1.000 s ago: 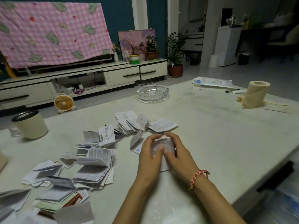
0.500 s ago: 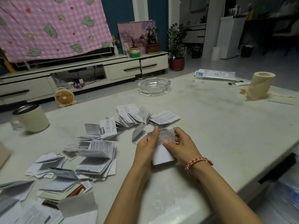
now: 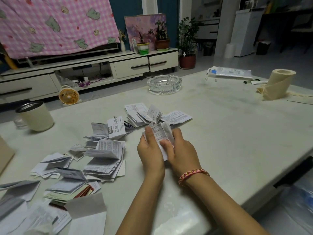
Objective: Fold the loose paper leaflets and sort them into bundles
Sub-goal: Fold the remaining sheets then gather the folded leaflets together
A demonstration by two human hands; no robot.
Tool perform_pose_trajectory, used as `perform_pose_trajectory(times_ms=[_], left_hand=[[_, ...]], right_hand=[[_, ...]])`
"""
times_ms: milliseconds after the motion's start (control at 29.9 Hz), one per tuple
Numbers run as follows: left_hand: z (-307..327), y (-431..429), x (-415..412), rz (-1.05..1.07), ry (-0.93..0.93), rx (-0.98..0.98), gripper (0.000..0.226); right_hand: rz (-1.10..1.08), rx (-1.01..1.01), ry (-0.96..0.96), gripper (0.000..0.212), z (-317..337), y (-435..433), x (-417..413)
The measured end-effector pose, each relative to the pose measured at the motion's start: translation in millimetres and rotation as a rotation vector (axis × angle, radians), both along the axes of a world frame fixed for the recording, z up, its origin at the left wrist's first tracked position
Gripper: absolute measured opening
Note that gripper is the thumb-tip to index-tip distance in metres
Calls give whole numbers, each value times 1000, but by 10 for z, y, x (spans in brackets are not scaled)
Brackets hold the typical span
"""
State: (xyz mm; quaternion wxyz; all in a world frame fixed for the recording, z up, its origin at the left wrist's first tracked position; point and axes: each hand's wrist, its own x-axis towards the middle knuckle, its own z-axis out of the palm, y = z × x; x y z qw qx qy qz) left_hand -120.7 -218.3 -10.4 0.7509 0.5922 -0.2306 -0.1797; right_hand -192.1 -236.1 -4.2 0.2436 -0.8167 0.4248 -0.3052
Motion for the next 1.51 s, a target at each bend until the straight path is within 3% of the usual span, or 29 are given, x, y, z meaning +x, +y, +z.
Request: perform_pose_trajectory(times_ms=[100,201,268,335,469,636,736,870,971,1038,1105,1172,1238,1372,1439,1506], left_hand=[[17,28,49,179,-191,-3,32],[-1,0,129,262,-229,-16,28],[-11,-24,145,236,-195,-14,24],[-6,-55,162,226,-174,-9,23],[-4,-77,166,193,-104,-21,29],[17,-106,191,152,-77,-34,29],[8,-123,173,135,-98,-42,31],[59,-109,130,52,-85,-10,32],[89,-97,113,-80,25,2,32],[85,-111,124,-183,134,18,34],[98,-112,123,-354,258,7,45],[119,-96,104,-477,384,-17,38],[139,-70,77,-553,447,-4,31],[186,-7,-1,-672,467,6,44],[186,-3,13,-622,440,6,42],[185,2,26,-474,413,-12,46]], right_hand=[[69,43,-61,29,38,-6,-16],[-58,14,-189,33,23,-200,-94],[-142,-103,-3,25,-47,-406,-136],[-94,-209,198,30,-154,-560,-111],[32,-325,265,39,-280,-649,-11],[19,-334,430,57,-250,-751,61],[13,-396,422,58,-268,-747,68],[-66,-553,148,37,-322,-787,56],[-180,-556,-201,21,-301,-742,-13],[-317,-364,-561,20,-153,-658,-118],[-421,-25,-936,25,35,-591,-273],[-386,303,-1172,33,179,-543,-431],[-300,418,-1109,36,229,-461,-484],[-155,448,-958,21,214,-194,-432],[-140,458,-951,9,208,-164,-397],[-271,286,-962,11,204,-178,-419]])
